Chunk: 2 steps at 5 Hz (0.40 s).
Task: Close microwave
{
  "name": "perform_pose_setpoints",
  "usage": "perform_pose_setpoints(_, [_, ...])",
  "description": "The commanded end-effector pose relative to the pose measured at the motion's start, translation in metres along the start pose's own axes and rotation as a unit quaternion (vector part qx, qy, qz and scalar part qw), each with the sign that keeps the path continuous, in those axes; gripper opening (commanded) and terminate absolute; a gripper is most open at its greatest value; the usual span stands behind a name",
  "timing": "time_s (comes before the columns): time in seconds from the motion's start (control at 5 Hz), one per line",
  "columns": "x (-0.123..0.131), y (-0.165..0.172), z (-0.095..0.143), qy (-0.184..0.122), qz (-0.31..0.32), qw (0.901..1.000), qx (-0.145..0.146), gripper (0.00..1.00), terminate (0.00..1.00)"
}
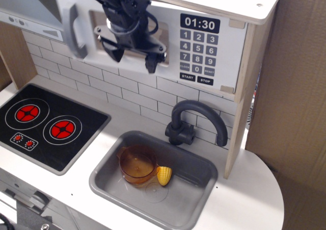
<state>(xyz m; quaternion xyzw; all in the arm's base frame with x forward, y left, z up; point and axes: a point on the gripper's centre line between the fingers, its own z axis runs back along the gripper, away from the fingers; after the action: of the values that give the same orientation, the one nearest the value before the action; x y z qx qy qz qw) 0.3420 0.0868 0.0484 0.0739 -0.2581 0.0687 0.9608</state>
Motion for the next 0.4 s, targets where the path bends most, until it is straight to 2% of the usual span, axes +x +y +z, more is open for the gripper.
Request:
perform_pose_setpoints(0.0, [0.0344, 0.0062, 0.0094, -0.050, -0.018, 0.9986, 0.000, 1.00, 0.00])
perform_pose_setpoints(0.2, [0.0391, 0.0079, 0.0097, -0.056, -0.023, 0.9981, 0.000, 1.00, 0.00])
